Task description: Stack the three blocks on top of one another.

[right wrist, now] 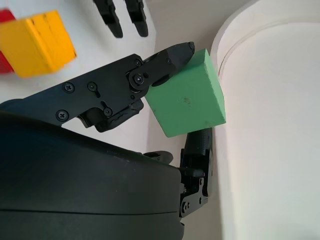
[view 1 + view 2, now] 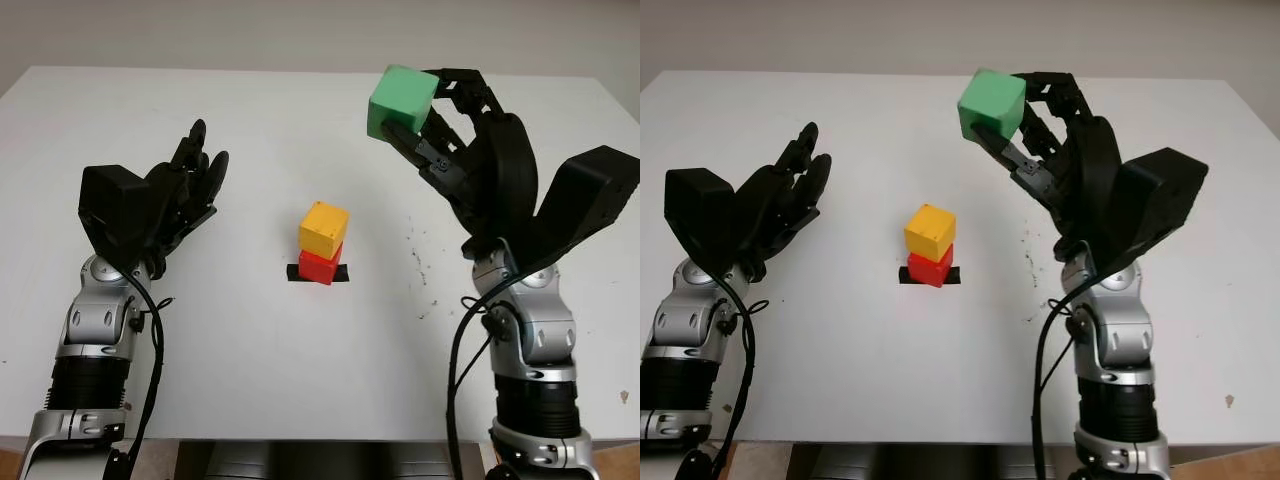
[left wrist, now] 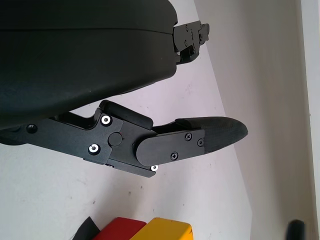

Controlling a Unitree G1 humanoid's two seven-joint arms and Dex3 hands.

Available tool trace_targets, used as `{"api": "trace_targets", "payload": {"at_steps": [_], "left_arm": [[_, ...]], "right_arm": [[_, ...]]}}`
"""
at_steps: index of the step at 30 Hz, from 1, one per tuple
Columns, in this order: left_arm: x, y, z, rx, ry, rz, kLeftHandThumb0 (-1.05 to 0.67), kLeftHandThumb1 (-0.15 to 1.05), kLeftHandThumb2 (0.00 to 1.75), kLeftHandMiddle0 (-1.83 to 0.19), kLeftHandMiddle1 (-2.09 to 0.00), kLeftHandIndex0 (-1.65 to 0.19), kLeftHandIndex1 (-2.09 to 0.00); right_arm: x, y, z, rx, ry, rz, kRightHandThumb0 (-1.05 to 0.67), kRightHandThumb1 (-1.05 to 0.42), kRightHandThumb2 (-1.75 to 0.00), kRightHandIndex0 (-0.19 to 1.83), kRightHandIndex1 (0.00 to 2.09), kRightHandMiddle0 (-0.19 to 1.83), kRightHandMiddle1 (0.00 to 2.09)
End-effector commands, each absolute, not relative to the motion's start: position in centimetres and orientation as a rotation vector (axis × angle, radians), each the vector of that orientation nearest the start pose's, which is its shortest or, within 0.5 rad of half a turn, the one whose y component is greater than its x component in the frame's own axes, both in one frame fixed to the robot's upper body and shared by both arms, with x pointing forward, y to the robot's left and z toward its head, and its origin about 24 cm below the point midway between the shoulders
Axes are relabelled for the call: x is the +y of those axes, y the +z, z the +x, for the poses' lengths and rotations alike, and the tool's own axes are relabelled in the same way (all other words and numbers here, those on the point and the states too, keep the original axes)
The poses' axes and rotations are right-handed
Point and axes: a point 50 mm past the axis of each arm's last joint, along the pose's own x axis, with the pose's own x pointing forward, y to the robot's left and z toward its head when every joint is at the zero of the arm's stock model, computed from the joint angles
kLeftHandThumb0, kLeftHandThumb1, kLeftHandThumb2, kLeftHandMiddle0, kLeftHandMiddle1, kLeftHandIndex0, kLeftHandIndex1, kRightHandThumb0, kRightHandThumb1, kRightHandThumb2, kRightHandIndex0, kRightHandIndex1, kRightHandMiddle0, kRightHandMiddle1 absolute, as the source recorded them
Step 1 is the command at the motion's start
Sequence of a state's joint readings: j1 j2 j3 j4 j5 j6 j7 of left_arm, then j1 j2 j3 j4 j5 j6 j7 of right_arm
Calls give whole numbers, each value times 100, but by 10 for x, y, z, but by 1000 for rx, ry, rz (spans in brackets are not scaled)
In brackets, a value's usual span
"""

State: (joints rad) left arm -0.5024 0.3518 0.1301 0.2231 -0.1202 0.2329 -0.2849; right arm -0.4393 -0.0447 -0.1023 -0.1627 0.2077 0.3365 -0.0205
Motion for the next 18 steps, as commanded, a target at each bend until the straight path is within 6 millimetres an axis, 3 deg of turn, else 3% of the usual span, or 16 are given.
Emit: {"api": "trace_targets", "payload": {"at_steps": [1,18], "left_arm": [[210,137,339,-64,-181,181,-70,105,56,19,0,19,0],[210,135,339,-69,-191,188,-70,105,56,19,0,19,0]], "right_arm": [[-139,167,312,-230,85,203,-39,-100,-6,28,0,15,173],[-119,138,317,-89,113,158,-42,-93,-5,33,5,31,164]]}}
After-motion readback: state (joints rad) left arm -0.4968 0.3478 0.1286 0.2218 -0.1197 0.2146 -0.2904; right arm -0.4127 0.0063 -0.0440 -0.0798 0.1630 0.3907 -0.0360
